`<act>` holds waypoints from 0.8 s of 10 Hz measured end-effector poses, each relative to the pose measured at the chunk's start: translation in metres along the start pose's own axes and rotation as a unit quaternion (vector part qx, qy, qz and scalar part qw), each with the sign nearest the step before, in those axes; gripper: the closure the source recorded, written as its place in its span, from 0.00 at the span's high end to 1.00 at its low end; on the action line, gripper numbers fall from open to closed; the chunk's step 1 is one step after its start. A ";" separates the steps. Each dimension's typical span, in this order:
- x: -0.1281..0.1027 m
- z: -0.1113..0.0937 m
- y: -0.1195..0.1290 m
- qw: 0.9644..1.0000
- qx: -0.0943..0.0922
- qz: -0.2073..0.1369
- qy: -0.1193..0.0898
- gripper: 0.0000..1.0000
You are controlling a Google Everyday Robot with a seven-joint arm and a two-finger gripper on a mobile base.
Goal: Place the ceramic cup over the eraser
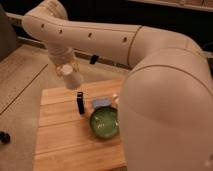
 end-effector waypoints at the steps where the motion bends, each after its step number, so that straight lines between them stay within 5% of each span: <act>1: 0.009 0.005 -0.019 1.000 -0.004 0.029 0.006 0.00; 4: 0.034 0.036 -0.033 0.996 -0.045 0.076 0.032 0.00; 8: 0.045 0.066 -0.026 0.991 -0.094 0.085 0.048 0.00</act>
